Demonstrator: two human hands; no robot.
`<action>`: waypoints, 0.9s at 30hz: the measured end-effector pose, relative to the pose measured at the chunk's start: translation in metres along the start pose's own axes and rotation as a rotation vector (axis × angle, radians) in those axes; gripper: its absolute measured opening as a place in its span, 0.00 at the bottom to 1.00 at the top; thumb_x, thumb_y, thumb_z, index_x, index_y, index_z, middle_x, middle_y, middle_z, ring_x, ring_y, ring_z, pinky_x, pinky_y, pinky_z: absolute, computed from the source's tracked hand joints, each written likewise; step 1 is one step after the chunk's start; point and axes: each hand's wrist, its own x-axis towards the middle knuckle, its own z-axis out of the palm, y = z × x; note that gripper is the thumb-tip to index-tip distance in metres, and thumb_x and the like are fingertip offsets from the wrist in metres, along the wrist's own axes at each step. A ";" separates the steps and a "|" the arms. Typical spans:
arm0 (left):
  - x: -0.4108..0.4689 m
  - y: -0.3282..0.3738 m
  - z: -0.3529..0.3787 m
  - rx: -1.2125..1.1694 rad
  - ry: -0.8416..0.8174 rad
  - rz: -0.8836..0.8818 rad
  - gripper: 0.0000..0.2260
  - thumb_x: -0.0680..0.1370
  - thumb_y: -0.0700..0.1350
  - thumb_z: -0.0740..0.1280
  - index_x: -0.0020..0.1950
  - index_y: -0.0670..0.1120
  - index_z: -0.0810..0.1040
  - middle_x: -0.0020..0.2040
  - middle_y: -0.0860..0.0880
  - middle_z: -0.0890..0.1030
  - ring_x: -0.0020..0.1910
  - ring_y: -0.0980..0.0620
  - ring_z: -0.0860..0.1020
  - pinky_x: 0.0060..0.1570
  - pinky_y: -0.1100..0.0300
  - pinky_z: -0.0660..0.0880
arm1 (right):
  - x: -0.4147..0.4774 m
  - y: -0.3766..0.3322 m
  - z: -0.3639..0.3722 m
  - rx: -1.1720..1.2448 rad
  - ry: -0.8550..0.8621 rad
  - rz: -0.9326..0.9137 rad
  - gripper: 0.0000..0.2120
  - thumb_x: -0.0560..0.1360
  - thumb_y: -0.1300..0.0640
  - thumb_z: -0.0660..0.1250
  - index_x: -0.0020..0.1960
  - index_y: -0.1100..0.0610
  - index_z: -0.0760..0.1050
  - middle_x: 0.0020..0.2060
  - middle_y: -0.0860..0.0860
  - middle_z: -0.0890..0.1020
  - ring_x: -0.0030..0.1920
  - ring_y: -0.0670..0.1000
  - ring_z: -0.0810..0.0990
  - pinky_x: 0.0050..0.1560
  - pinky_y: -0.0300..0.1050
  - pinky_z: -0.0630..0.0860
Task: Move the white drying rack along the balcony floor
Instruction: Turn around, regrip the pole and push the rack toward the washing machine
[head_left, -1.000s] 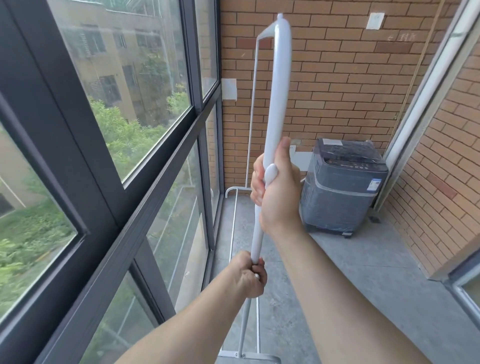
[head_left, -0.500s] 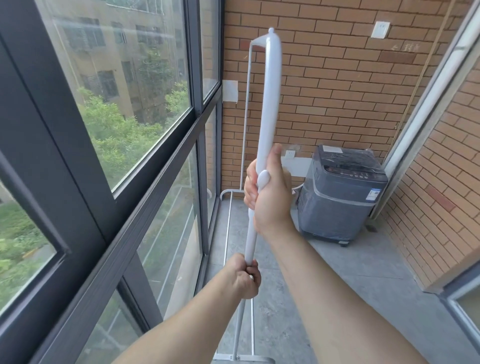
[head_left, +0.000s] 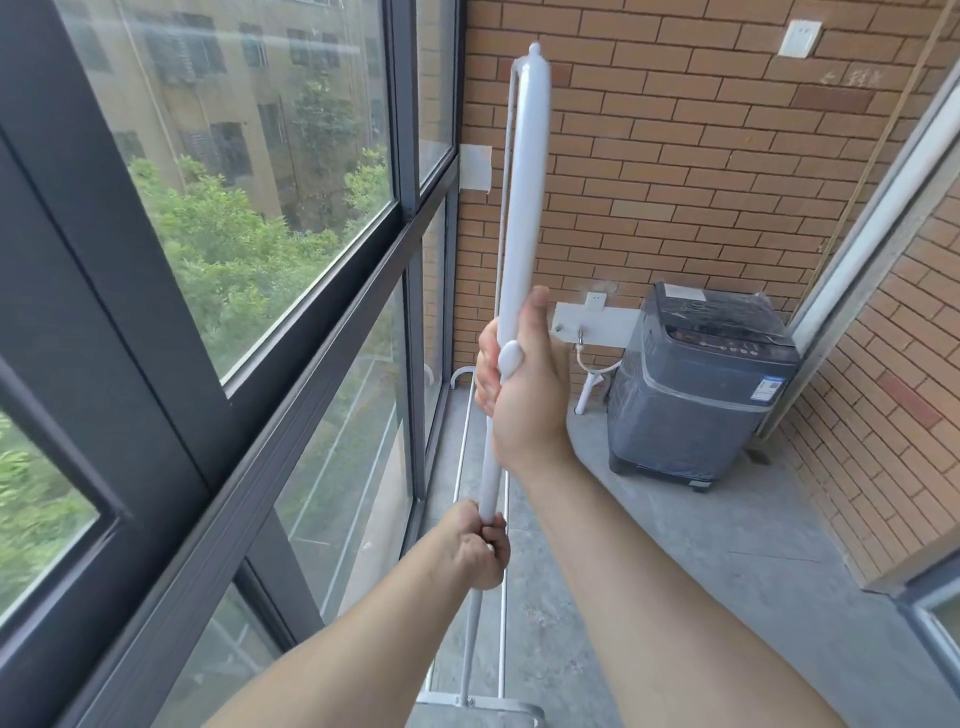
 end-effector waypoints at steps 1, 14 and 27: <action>0.001 0.001 0.000 0.002 -0.004 -0.005 0.11 0.72 0.35 0.58 0.32 0.40 0.76 0.31 0.49 0.76 0.27 0.58 0.69 0.14 0.71 0.60 | 0.001 -0.001 0.000 -0.008 0.005 -0.006 0.41 0.75 0.29 0.54 0.34 0.70 0.58 0.24 0.49 0.59 0.25 0.48 0.56 0.28 0.43 0.53; 0.012 -0.001 -0.007 0.099 0.025 -0.016 0.10 0.73 0.34 0.62 0.32 0.38 0.76 0.24 0.46 0.76 0.18 0.54 0.69 0.14 0.68 0.64 | -0.007 0.006 -0.016 -0.035 -0.041 0.032 0.35 0.81 0.34 0.50 0.30 0.62 0.59 0.23 0.48 0.61 0.24 0.47 0.59 0.26 0.39 0.56; 0.035 0.001 -0.062 0.392 -0.121 0.100 0.34 0.77 0.58 0.68 0.68 0.31 0.64 0.66 0.37 0.78 0.33 0.43 0.82 0.35 0.53 0.84 | -0.022 -0.018 -0.054 -0.330 -0.134 0.031 0.28 0.78 0.28 0.53 0.62 0.45 0.79 0.55 0.47 0.88 0.58 0.56 0.86 0.68 0.63 0.77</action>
